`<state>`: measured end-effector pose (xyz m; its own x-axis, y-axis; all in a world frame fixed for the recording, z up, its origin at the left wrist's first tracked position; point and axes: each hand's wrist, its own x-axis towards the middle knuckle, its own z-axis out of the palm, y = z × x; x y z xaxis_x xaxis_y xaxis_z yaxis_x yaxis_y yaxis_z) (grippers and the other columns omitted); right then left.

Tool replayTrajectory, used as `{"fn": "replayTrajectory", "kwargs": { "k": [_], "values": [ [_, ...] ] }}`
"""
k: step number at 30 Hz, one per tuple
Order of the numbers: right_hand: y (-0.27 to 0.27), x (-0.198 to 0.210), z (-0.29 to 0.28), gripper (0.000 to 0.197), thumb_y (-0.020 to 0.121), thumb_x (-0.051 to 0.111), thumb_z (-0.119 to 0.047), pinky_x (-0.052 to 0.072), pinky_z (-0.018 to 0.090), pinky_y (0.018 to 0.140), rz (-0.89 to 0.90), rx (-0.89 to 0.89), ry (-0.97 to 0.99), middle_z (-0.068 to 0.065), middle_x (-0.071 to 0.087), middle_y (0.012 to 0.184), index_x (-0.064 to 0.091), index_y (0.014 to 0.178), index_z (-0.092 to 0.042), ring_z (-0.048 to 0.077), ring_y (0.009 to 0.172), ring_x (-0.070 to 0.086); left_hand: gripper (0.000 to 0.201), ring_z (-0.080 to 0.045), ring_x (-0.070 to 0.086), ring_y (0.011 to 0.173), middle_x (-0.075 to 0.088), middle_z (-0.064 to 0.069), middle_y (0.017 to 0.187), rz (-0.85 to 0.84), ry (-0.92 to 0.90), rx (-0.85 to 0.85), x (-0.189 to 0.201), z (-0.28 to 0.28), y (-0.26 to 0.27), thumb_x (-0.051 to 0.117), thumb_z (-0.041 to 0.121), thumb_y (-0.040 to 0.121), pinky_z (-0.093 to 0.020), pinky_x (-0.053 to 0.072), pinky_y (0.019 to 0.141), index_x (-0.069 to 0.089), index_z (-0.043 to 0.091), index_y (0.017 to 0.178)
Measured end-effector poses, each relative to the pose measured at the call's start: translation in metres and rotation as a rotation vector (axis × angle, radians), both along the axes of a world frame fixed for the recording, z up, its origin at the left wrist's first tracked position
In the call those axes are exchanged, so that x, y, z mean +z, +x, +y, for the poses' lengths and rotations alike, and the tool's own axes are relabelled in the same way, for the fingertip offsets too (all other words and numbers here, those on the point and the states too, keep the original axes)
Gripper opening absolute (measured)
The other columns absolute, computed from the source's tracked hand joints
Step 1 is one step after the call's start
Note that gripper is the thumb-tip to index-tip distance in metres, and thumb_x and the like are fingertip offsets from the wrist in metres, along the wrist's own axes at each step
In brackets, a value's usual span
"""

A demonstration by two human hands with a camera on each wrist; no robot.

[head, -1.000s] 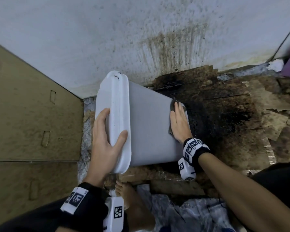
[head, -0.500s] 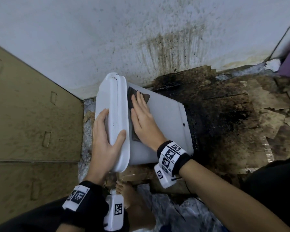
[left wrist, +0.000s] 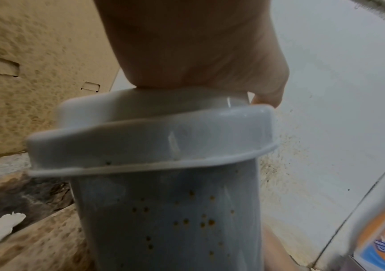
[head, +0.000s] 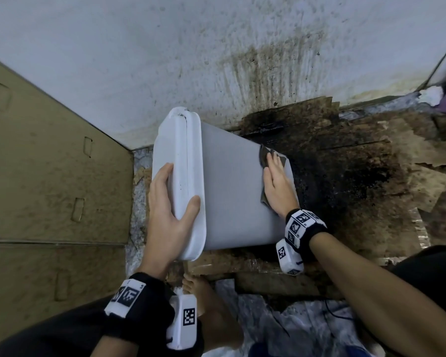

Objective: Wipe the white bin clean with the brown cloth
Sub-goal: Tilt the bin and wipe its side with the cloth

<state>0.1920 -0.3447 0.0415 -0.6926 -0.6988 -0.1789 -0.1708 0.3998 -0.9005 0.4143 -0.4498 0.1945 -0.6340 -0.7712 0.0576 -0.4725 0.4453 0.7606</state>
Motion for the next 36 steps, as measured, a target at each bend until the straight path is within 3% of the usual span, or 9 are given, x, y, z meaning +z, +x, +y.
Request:
{"fn": "replayTrajectory", "kwargs": {
  "k": [5, 11, 15, 19, 22, 26, 31, 36],
  "values": [
    [0.026, 0.039, -0.021, 0.054, 0.111, 0.03, -0.017, -0.001, 0.028, 0.125, -0.049, 0.002, -0.063, 0.012, 0.003, 0.171, 0.015, 0.161, -0.005, 0.022, 0.159, -0.001, 0.078, -0.015, 0.034, 0.151, 0.033, 0.014, 0.159, 0.009, 0.011, 0.001, 0.0, -0.001, -0.001, 0.059, 0.054, 0.092, -0.054, 0.033, 0.122, 0.031, 0.025, 0.159],
    [0.068, 0.096, -0.045, 0.055, 0.112, 0.029, -0.02, -0.003, 0.03, 0.127, 0.051, 0.22, -0.291, 0.005, -0.002, 0.172, 0.009, 0.163, -0.011, 0.012, 0.157, -0.008, 0.078, -0.013, 0.034, 0.15, 0.034, 0.008, 0.159, -0.017, -0.028, -0.018, 0.001, 0.0, -0.004, 0.057, 0.054, 0.093, -0.052, 0.034, 0.122, 0.031, 0.022, 0.159],
    [0.064, 0.081, -0.041, 0.056, 0.112, 0.029, -0.019, 0.003, 0.039, 0.129, 0.161, 0.273, -0.319, 0.006, 0.001, 0.172, 0.008, 0.163, -0.009, 0.014, 0.158, -0.006, 0.077, -0.012, 0.034, 0.15, 0.034, 0.008, 0.159, -0.008, -0.034, -0.018, 0.001, 0.0, -0.002, 0.057, 0.053, 0.094, -0.052, 0.033, 0.122, 0.031, 0.021, 0.159],
    [0.049, 0.057, -0.037, 0.056, 0.111, 0.03, -0.013, 0.003, 0.034, 0.129, 0.2, 0.255, -0.297, 0.01, 0.003, 0.171, 0.008, 0.162, -0.003, 0.018, 0.159, -0.003, 0.079, -0.015, 0.035, 0.15, 0.034, 0.007, 0.159, -0.003, -0.01, -0.006, -0.001, -0.002, 0.002, 0.057, 0.054, 0.093, -0.054, 0.033, 0.122, 0.03, 0.021, 0.159],
    [0.029, 0.028, -0.029, 0.055, 0.11, 0.03, -0.01, 0.003, 0.032, 0.128, 0.201, 0.194, -0.193, 0.014, 0.006, 0.17, 0.011, 0.161, -0.001, 0.024, 0.159, 0.001, 0.079, -0.017, 0.035, 0.15, 0.032, 0.011, 0.159, 0.006, 0.022, 0.001, -0.003, -0.005, 0.005, 0.058, 0.055, 0.092, -0.055, 0.034, 0.122, 0.029, 0.024, 0.159],
    [-0.007, -0.016, -0.004, 0.054, 0.109, 0.029, -0.011, 0.007, 0.038, 0.128, 0.156, 0.059, 0.021, 0.023, 0.013, 0.167, 0.016, 0.159, 0.005, 0.035, 0.157, 0.01, 0.079, -0.018, 0.034, 0.152, 0.031, 0.011, 0.161, 0.01, 0.041, 0.001, -0.004, -0.006, 0.006, 0.059, 0.056, 0.093, -0.055, 0.033, 0.122, 0.029, 0.026, 0.159],
    [-0.023, -0.026, 0.008, 0.052, 0.111, 0.031, -0.014, 0.004, 0.023, 0.122, -0.035, -0.072, 0.094, 0.018, 0.014, 0.169, 0.02, 0.16, 0.0, 0.027, 0.158, 0.01, 0.078, -0.019, 0.035, 0.151, 0.034, 0.008, 0.16, 0.014, 0.013, -0.005, -0.003, -0.003, 0.002, 0.059, 0.054, 0.093, -0.054, 0.032, 0.123, 0.031, 0.023, 0.158],
    [-0.005, -0.007, -0.001, 0.05, 0.11, 0.033, -0.014, 0.004, 0.018, 0.119, -0.03, -0.122, 0.032, 0.015, 0.018, 0.169, 0.027, 0.158, -0.001, 0.024, 0.157, 0.014, 0.077, -0.019, 0.035, 0.15, 0.034, 0.007, 0.159, 0.009, 0.009, -0.01, -0.002, -0.005, 0.002, 0.059, 0.053, 0.093, -0.054, 0.033, 0.122, 0.031, 0.022, 0.158]
  ]
}}
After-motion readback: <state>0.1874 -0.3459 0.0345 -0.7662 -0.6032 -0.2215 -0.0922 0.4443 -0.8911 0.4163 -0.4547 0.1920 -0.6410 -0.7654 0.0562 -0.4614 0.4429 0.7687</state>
